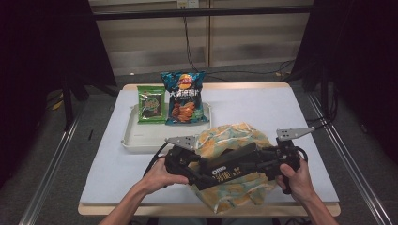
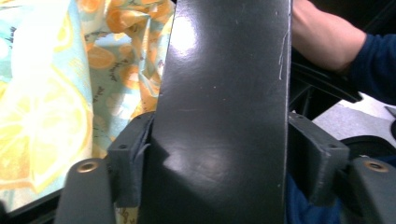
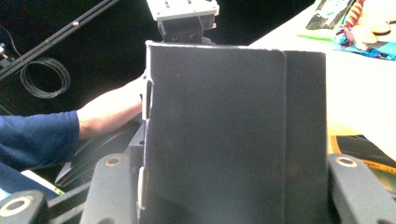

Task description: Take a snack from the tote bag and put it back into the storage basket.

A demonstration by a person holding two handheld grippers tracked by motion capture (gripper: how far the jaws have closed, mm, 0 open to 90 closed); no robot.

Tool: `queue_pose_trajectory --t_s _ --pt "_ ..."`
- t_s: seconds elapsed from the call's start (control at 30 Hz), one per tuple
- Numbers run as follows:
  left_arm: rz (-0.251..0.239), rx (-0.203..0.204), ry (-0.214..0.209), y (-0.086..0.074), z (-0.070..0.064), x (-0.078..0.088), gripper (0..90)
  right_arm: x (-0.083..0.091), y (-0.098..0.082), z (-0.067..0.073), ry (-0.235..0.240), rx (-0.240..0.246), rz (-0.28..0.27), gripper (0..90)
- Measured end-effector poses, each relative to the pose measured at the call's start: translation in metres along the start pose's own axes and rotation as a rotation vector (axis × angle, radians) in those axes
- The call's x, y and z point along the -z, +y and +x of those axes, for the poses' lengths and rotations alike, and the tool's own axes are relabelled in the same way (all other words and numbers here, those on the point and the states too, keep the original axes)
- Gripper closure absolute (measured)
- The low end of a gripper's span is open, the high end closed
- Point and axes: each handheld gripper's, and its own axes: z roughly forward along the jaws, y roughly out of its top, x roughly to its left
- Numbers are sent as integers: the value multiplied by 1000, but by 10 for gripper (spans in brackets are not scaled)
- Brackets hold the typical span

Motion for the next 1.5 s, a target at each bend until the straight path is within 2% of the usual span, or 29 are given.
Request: queue_pose_trajectory --t_s 0.07,0.17,0.2,0.23,0.4,0.57,0.63,0.8,0.97,1.07,1.17,1.27,1.5 --pt "-1 7 -9 0 0 1 379 0 0 0 3 4 0 405" --pt "18 -15 -7 1 -2 1 418 0 0 -1 -4 16 3 354" --pt "11 -18 -11 1 -3 1 424 0 0 -1 -1 17 9 350" --pt "13 -24 6 1 -4 2 428 0 0 -1 -4 19 8 335" --pt "28 -54 30 3 -5 4 435 0 -2 -2 -33 33 13 311" --pt "12 -37 50 3 -5 10 436 -5 -3 0 -85 45 32 216" --pt "10 -34 70 3 -4 14 435 -5 -4 1 -122 55 26 154" --pt "-14 -25 96 2 -4 26 436 1 -5 3 -150 77 -2 81" --pt "-26 -40 134 4 -6 40 435 8 -7 2 -189 105 -22 34" --pt "-9 -54 165 4 -8 46 435 11 -9 1 -177 136 -30 8" --pt "4 -59 191 2 -7 51 435 14 -11 3 -229 153 -27 2" --pt "14 -63 217 2 -6 58 434 17 -13 4 -254 162 -32 5" --pt "39 -46 291 2 -4 78 432 23 -19 6 -349 176 -34 9"
